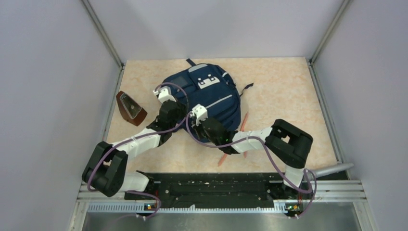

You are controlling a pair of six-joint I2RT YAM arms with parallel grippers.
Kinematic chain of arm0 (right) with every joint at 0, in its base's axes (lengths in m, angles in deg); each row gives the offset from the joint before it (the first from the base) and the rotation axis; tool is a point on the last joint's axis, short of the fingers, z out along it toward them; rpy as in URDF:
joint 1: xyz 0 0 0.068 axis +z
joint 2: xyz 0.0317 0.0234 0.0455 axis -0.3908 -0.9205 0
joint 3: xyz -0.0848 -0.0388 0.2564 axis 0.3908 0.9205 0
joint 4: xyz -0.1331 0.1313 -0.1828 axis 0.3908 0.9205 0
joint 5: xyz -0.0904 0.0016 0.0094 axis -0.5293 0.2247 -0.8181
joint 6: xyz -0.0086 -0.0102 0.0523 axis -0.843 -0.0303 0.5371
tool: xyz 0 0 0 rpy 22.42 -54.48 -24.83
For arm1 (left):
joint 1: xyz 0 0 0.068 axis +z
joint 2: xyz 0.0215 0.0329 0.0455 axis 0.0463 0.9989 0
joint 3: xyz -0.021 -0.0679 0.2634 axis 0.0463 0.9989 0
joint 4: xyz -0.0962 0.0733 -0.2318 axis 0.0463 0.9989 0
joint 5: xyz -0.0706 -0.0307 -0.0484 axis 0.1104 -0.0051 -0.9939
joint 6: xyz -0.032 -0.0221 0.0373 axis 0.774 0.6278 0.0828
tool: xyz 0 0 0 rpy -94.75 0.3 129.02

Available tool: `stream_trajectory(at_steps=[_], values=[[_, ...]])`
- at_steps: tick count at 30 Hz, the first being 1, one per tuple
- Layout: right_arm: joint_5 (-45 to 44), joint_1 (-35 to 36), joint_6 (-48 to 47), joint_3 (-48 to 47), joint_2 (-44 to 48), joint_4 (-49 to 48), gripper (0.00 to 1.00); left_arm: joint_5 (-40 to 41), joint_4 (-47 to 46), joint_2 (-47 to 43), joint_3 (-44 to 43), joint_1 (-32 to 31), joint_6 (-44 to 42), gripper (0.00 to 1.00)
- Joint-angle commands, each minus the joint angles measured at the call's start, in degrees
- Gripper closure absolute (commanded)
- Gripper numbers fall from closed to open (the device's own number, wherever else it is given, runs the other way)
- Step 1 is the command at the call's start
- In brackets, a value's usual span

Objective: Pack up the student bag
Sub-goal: Unzip the student bag at the center of the board.

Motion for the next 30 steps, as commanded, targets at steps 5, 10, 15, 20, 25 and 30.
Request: stream_trajectory(at_steps=[5, 10, 15, 20, 25, 30], values=[[-1.2, 0.3, -1.3, -3.5, -0.8, -9.5, 1.0, -2.9, -0.3, -3.6, 2.9, -0.9, 1.6, 1.0], [-1.3, 0.3, -1.1, -2.6, 3.4, -6.2, 0.92, -4.1, 0.0, -5.1, 3.3, -0.9, -2.0, 0.95], [1.0, 0.3, -0.2, 1.0, 13.0, 2.8, 0.56, -3.4, 3.7, -9.6, 4.0, -0.9, -7.3, 0.48], [-1.2, -0.9, 2.9, 7.1, 23.6, 11.9, 0.42, -8.4, 1.7, -14.8, 8.5, -1.7, -11.4, 0.35], [-0.1, -7.1, 7.2, 12.4, 32.1, 20.2, 0.39, -11.0, 0.3, -18.6, 12.6, -4.3, -14.4, 0.32], [0.9, -15.1, 11.3, 18.2, 39.8, 23.3, 0.36, -13.4, -0.1, -18.2, 13.4, -7.5, -15.4, 0.33]])
